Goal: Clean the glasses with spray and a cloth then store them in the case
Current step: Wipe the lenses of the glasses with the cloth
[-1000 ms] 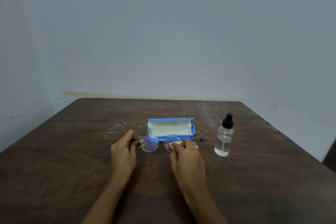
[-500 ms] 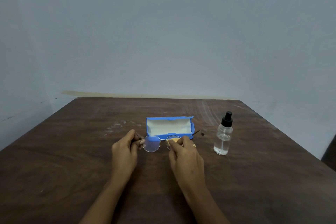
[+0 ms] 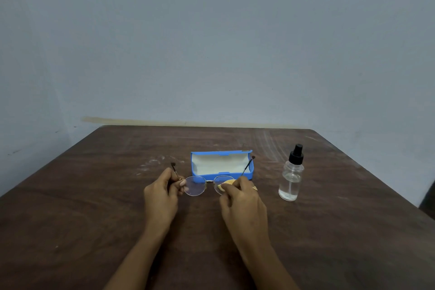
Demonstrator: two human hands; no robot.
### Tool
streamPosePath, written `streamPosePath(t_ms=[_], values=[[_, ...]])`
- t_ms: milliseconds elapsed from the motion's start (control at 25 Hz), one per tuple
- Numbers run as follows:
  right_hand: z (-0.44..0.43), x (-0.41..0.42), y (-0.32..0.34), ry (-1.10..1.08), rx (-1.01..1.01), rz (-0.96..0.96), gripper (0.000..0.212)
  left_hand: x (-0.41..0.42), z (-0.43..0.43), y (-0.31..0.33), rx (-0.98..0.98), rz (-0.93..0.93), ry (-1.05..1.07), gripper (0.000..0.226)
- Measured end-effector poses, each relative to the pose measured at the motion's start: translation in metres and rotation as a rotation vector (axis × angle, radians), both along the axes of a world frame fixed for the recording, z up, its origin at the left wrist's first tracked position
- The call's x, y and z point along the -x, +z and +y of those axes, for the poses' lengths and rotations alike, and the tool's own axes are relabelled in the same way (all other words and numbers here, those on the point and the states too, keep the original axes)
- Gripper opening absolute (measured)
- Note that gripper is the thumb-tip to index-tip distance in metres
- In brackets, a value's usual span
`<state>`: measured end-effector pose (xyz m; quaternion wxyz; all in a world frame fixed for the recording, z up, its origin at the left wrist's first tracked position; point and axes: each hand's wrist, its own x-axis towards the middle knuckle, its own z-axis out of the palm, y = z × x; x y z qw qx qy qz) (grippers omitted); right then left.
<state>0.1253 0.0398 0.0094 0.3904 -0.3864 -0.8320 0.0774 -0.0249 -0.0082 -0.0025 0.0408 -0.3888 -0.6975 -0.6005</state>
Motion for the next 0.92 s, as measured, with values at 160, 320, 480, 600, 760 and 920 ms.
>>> streamPosePath(t_ms=[160, 320, 480, 600, 760, 920], values=[[-0.003, -0.002, 0.005, 0.041, -0.063, -0.034, 0.017, 0.001, 0.000, 0.000, -0.009, 0.004, 0.011, 0.015], [-0.003, -0.001, 0.004, 0.039, -0.122, -0.008, 0.019, 0.001, -0.002, 0.003, -0.020, -0.017, 0.027, 0.014], [-0.002, 0.000, 0.004, -0.049, -0.068, -0.006, 0.017, -0.005, -0.005, 0.008, -0.009, 0.067, -0.035, 0.017], [0.003, 0.002, 0.002, -0.142, 0.009, -0.055, 0.010, -0.012, -0.009, 0.012, 0.014, 0.163, -0.105, 0.026], [0.008, 0.001, -0.002, -0.114, 0.025, -0.082, 0.027, -0.018, -0.011, 0.016, -0.029, 0.215, -0.128, 0.044], [0.002, 0.001, 0.003, -0.039, 0.002, -0.045, 0.023, -0.013, -0.008, 0.012, -0.021, 0.212, -0.066, 0.031]])
